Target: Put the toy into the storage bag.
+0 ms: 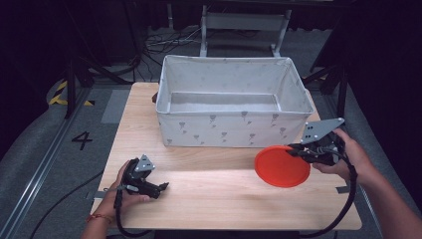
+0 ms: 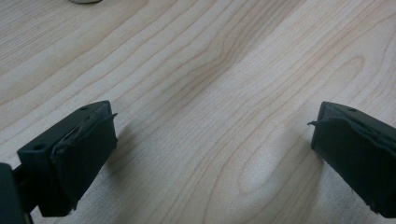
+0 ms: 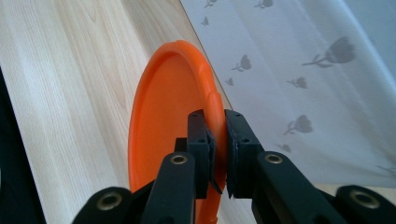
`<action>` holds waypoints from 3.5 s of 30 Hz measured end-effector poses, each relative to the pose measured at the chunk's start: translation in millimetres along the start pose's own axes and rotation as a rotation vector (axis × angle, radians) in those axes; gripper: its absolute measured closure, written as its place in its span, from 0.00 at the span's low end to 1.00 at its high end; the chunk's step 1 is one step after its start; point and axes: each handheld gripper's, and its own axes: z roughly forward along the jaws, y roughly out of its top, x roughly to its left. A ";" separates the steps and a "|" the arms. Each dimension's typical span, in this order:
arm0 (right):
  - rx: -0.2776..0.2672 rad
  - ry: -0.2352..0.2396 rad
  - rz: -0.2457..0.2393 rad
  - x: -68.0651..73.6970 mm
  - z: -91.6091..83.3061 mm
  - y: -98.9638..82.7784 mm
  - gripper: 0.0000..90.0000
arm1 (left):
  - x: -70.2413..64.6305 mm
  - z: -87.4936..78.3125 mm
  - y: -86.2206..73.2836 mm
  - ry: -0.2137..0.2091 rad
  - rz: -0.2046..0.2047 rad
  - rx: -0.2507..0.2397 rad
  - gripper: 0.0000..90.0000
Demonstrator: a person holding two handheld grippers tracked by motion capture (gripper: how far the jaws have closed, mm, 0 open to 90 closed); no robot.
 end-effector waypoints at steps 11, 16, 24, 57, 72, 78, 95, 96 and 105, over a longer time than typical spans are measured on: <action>0.042 -0.028 -0.066 -13.4 -31.7 19.3 0.91 | 0.2 0.3 0.3 0.000 -0.001 0.000 0.00; 0.031 -0.053 -0.077 -20.0 -44.3 27.5 0.91 | 0.2 0.3 0.3 -0.001 -0.001 0.000 0.00; 0.037 -0.072 -0.103 -34.1 -61.3 43.5 0.91 | 0.2 0.2 0.3 0.000 0.000 0.000 0.00; 0.062 -0.255 -0.094 -137.5 -71.2 114.9 0.91 | 0.0 0.4 0.3 -0.001 -0.004 0.000 0.00; 0.071 -0.224 -0.038 -166.2 -14.6 111.7 0.91 | 0.0 0.3 0.4 -0.001 -0.004 0.001 0.00; 0.083 -0.207 -0.026 -170.1 12.6 103.6 0.91 | 0.2 0.3 0.4 -0.001 -0.002 0.001 0.00; 0.167 -0.074 -0.057 -160.2 54.2 64.7 0.91 | 0.1 0.3 0.3 0.000 -0.003 0.000 0.00; 0.169 -0.069 -0.055 -159.1 55.6 63.0 0.91 | 0.1 0.3 0.4 -0.001 -0.003 0.001 0.00; 0.197 -0.001 -0.063 -156.8 60.1 52.2 0.91 | 0.0 0.5 0.5 0.001 -0.004 0.000 0.00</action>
